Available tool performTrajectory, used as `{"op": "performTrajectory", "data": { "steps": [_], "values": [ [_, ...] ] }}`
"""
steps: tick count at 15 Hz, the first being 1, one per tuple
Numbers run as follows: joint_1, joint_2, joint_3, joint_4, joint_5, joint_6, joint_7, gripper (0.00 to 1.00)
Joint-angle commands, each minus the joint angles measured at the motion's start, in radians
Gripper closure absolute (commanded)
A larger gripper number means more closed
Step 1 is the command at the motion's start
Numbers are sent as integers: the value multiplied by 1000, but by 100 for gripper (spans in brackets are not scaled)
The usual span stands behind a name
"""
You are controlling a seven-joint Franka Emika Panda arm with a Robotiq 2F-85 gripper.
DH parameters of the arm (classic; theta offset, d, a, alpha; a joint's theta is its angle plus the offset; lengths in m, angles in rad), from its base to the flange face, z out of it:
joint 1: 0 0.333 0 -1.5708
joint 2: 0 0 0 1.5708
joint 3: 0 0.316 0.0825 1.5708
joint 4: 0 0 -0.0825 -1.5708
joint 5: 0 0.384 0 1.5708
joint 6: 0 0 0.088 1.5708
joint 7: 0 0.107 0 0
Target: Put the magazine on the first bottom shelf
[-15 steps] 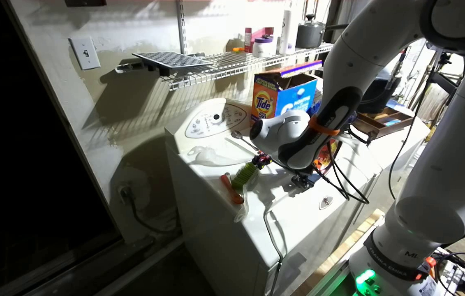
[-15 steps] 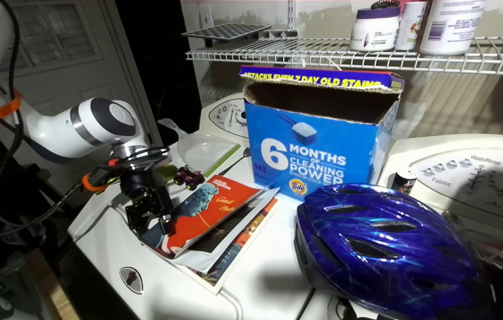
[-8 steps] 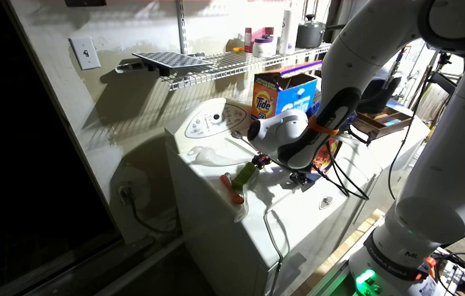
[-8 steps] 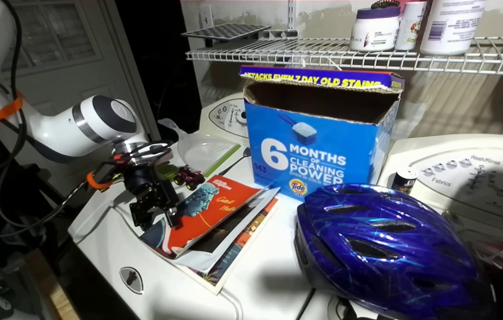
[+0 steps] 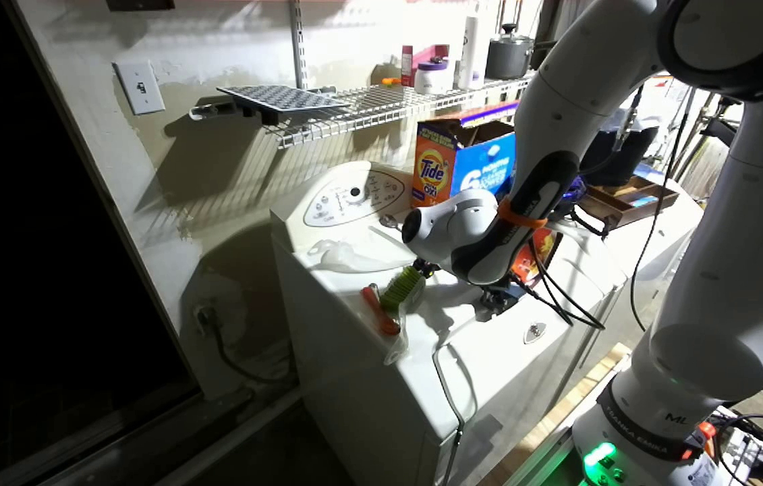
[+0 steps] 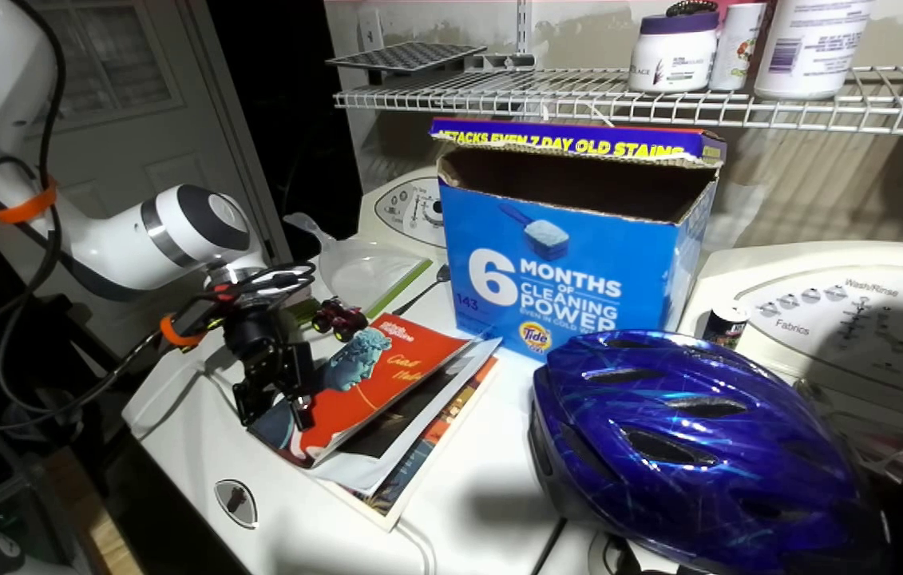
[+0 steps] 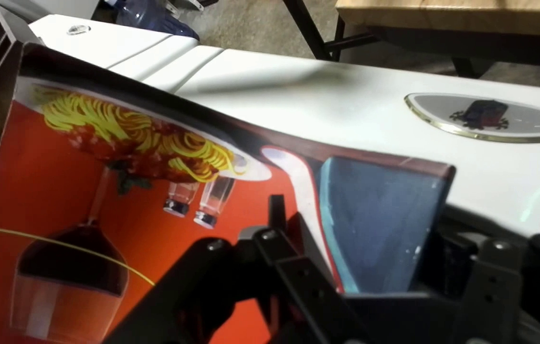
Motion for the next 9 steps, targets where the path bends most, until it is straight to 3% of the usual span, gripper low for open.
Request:
{"op": "performTrajectory", "data": {
  "steps": [1,5,9],
  "values": [
    [8,44,-2,67,-45,-38,-12,73],
    [39,25,19,106,-52,-178,-1,99],
    [64,21,42,152,-59,-297,7,97]
  ]
}}
